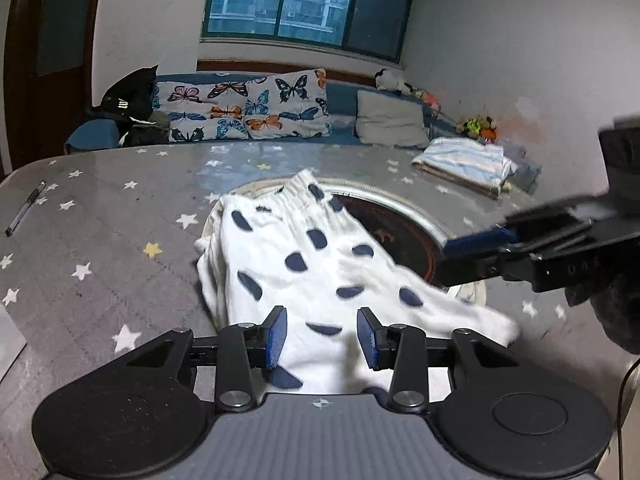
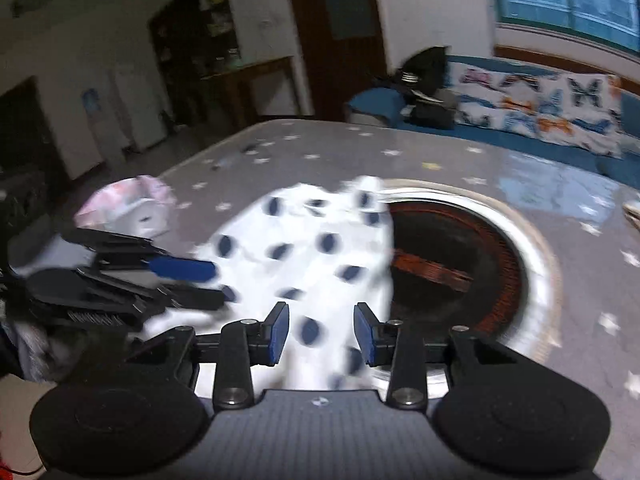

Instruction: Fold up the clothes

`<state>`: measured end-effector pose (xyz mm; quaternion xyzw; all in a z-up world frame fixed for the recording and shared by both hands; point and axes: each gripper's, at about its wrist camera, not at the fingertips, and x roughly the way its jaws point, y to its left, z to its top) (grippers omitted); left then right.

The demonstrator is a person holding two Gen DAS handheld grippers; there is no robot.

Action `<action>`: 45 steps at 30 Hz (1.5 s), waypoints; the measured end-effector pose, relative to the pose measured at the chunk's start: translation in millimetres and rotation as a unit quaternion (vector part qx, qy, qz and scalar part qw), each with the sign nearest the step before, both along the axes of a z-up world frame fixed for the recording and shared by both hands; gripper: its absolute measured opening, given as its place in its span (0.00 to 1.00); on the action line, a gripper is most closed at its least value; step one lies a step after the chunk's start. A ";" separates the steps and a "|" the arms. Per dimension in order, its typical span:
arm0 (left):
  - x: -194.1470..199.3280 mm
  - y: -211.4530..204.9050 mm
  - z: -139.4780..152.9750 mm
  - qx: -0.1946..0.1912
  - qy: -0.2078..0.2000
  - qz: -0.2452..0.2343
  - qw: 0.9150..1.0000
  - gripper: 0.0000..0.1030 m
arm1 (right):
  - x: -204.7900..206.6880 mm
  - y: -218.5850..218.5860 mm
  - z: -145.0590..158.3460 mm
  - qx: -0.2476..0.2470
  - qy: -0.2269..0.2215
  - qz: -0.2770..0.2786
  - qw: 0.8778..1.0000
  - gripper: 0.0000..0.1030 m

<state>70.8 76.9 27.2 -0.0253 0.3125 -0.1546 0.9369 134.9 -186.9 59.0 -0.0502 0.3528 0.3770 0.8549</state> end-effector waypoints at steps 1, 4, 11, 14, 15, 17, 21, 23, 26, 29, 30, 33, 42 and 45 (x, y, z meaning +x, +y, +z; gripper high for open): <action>-1.4 0.4 -2.2 0.003 0.003 0.002 1.000 0.41 | 1.3 4.0 -3.7 -0.003 0.003 0.003 1.000 0.35; -6.3 2.3 -7.9 0.009 0.012 0.006 1.000 0.41 | 5.2 16.1 -14.9 -0.012 0.012 0.012 1.000 0.35; -20.2 -3.8 -16.3 0.034 0.025 -0.004 0.999 0.42 | 12.1 30.7 -35.2 -0.034 0.027 0.026 0.999 0.34; -25.4 -11.6 -19.8 0.047 0.024 -0.010 0.999 0.46 | 12.3 18.3 -35.8 -0.043 0.024 0.020 0.999 0.34; -26.6 -14.0 -20.4 0.051 0.023 -0.011 0.998 0.46 | 12.1 15.0 -35.8 -0.046 0.023 0.019 0.998 0.34; -28.0 -18.5 -21.0 0.049 0.025 -0.013 0.998 0.46 | 12.6 9.6 -35.9 -0.056 0.019 0.016 0.998 0.34; -33.8 -30.0 -20.4 0.043 0.032 -0.023 0.998 0.46 | 13.9 -3.6 -35.4 -0.065 0.014 0.003 0.998 0.35; -38.3 -39.5 -20.0 0.040 0.036 -0.033 0.998 0.46 | 13.9 -12.3 -32.3 -0.067 0.006 -0.008 0.998 0.35; -42.3 -58.8 -19.2 0.031 0.044 -0.048 0.997 0.47 | 13.5 -25.2 -26.0 -0.066 -0.007 -0.028 0.997 0.35; -42.5 -79.4 -18.5 0.021 0.051 -0.063 0.997 0.51 | 10.0 -41.6 -17.0 -0.057 -0.019 -0.052 0.997 0.35; -42.3 -86.4 -18.2 0.021 0.052 -0.068 0.996 0.53 | 8.7 -47.3 -13.8 -0.053 -0.023 -0.061 0.996 0.35; -37.7 -107.3 -17.1 0.009 0.059 -0.087 0.994 0.54 | -0.5 -60.7 -6.4 -0.049 -0.034 -0.073 0.996 0.35; -40.8 -138.6 -14.4 -0.032 0.064 -0.164 0.984 0.57 | -19.2 -94.5 -13.6 -0.056 -0.024 -0.103 0.993 0.42; -44.0 -131.4 -7.9 -0.034 0.054 -0.168 0.984 0.57 | -18.9 -98.1 -13.9 -0.045 -0.023 -0.110 0.993 0.42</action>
